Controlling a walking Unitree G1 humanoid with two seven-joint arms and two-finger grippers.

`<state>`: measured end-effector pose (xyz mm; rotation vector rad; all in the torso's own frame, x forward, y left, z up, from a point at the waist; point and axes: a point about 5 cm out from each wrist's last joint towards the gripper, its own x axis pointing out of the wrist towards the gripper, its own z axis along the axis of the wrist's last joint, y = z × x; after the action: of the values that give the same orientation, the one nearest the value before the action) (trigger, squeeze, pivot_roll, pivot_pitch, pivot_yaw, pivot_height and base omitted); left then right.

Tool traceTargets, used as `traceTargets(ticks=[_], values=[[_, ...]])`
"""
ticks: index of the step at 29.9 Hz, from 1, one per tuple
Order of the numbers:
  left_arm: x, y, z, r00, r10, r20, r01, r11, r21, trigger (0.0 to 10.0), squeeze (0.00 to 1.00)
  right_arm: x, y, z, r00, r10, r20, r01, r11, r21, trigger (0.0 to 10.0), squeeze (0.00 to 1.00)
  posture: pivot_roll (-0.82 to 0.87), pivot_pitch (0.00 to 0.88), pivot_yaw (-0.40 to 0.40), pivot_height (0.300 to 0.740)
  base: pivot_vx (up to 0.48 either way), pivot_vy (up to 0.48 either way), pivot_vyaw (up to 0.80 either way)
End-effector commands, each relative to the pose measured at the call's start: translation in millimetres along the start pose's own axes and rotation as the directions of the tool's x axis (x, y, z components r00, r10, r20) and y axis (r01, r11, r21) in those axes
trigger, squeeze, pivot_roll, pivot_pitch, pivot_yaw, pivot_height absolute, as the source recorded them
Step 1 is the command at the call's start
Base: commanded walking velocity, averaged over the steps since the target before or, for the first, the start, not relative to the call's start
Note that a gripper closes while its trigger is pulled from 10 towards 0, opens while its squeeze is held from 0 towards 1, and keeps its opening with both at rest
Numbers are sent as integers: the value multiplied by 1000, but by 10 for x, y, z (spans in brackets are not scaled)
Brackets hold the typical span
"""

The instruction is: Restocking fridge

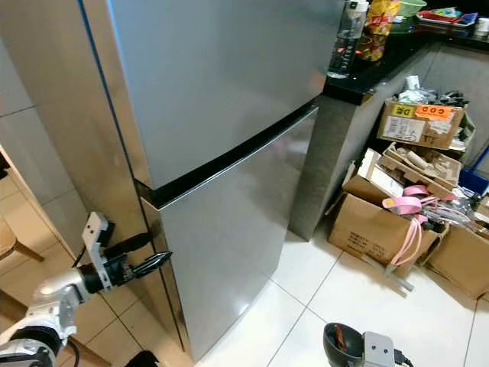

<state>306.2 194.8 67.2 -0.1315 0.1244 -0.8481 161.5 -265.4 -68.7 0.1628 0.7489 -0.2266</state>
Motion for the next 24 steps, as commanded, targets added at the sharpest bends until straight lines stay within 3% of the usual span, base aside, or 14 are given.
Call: traceTargets(ticks=[1,14,21,22,23,24], values=[[164,-74,1,1000,-11,-18,12,1000,28,10000,0,2,-3,2,1000,-2,-5,2,1000,-6,10000,0,-82,0,-6,740,0,0,0],[442,-273,-61,999,-14,33,14,999,-29,10000,0,2,3,-1,1000,0,-5,0,1000,-4,10000,0,-81,0,-6,740,0,0,0],[570,-514,-141,985,-167,42,170,983,-64,10000,0,4,8,4,1000,1,-1,-1,1000,-5,10000,0,-80,0,-7,740,0,0,0],[582,-592,-175,972,-233,36,235,969,-75,10000,0,4,8,5,1000,1,-1,-1,1000,-5,10000,0,-80,0,-7,740,0,0,0],[582,-592,-175,972,-233,36,235,969,-75,10000,0,4,8,5,1000,1,-1,-1,1000,-5,10000,0,-80,0,-7,740,0,0,0],[590,-700,-218,946,-322,29,323,942,-94,10000,0,4,6,7,1000,2,0,-2,1000,-6,10000,0,-80,0,-7,740,0,0,0]])
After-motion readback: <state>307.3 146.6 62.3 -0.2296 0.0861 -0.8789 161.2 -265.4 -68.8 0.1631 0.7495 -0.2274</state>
